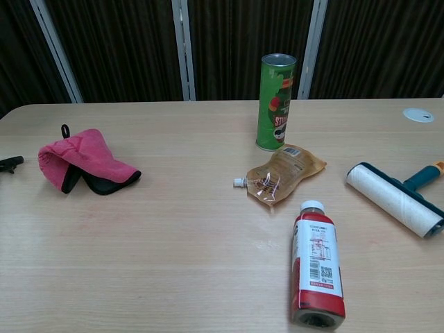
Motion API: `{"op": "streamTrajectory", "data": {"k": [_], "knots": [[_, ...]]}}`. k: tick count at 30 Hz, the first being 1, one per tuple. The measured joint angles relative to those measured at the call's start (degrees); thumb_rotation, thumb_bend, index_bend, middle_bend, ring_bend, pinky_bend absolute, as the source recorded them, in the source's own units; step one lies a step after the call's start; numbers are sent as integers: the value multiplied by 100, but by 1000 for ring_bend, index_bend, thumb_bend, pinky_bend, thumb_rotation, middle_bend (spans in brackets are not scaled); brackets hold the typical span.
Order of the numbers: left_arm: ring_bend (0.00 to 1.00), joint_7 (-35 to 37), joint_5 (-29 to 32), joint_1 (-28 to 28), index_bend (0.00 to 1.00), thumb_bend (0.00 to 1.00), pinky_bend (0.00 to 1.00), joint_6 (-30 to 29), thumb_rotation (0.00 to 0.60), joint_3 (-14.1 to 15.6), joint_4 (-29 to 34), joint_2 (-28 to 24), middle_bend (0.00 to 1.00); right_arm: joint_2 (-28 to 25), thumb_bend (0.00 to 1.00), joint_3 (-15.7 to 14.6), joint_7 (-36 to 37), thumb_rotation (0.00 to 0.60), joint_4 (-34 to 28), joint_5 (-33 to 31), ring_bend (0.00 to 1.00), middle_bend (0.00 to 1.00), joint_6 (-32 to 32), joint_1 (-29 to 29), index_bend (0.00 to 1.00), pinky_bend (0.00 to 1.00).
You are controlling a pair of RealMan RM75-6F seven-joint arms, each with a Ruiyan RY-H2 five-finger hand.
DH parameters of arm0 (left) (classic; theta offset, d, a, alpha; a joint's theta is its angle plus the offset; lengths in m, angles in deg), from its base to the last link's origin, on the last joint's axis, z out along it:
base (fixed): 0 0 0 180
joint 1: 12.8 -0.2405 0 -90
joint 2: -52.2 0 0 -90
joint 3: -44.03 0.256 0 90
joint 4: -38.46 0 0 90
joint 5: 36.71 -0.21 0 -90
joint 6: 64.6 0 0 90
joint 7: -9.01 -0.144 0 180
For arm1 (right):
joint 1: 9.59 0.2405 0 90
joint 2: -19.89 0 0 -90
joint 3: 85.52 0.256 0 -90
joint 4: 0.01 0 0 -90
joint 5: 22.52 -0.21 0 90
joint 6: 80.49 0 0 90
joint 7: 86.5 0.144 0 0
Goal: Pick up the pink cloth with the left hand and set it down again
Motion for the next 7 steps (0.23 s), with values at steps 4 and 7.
{"op": "streamTrajectory", "data": {"k": [4,7], "knots": [[0,274,-470,-508,0,45,0,-355,600,467,-120,-136,0,10,0,-3,-110,600,30,51,0,0,49,-2,32,0],[0,488,-559,-796,0,33,0,-451,600,633,-225,-236,0,42,0,0,-186,600,86,108,0,0,114,-4,6,0]]}}
